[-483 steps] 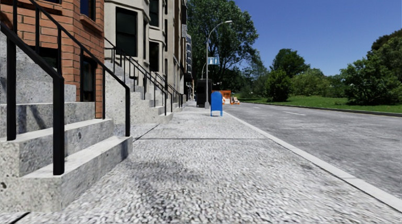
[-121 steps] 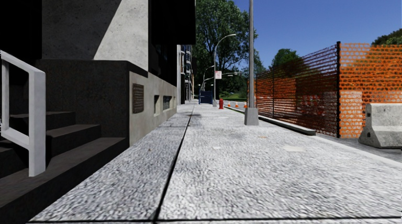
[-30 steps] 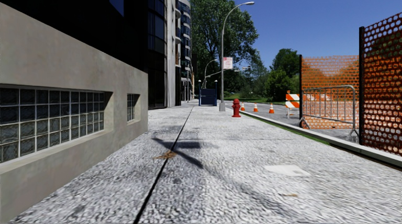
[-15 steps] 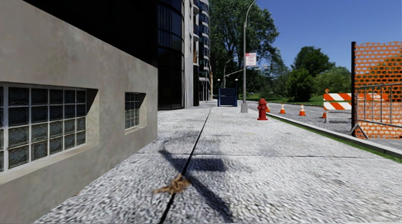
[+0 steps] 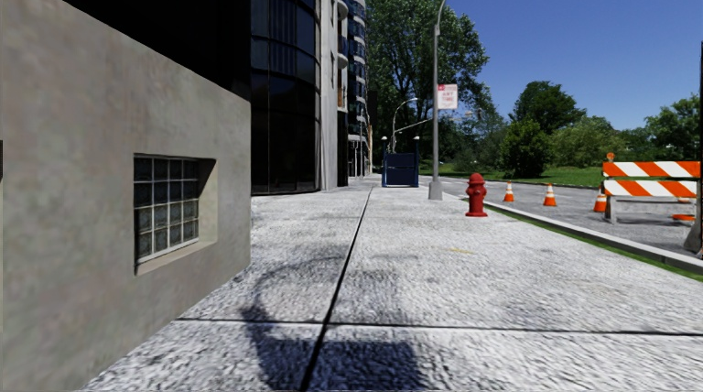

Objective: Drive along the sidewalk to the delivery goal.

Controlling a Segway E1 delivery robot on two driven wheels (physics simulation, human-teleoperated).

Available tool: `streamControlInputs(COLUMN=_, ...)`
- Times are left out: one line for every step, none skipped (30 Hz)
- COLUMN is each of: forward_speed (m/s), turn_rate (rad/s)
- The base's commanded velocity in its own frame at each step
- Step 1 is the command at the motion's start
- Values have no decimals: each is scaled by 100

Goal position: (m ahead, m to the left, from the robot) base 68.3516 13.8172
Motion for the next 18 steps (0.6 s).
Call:
streamControlInputs(forward_speed=200, turn_rate=0)
streamControlInputs(forward_speed=200, turn_rate=-1)
streamControlInputs(forward_speed=200, turn_rate=-6)
streamControlInputs(forward_speed=200, turn_rate=-17)
streamControlInputs(forward_speed=200, turn_rate=-17)
streamControlInputs(forward_speed=200, turn_rate=-24)
streamControlInputs(forward_speed=200, turn_rate=-26)
streamControlInputs(forward_speed=200, turn_rate=-27)
streamControlInputs(forward_speed=200, turn_rate=-27)
streamControlInputs(forward_speed=200, turn_rate=-27)
streamControlInputs(forward_speed=200, turn_rate=-27)
streamControlInputs(forward_speed=200, turn_rate=-27)
streamControlInputs(forward_speed=200, turn_rate=-20)
streamControlInputs(forward_speed=200, turn_rate=-20)
streamControlInputs(forward_speed=200, turn_rate=0)
streamControlInputs(forward_speed=200, turn_rate=0)
streamControlInputs(forward_speed=200, turn_rate=0)
streamControlInputs(forward_speed=200, turn_rate=0)
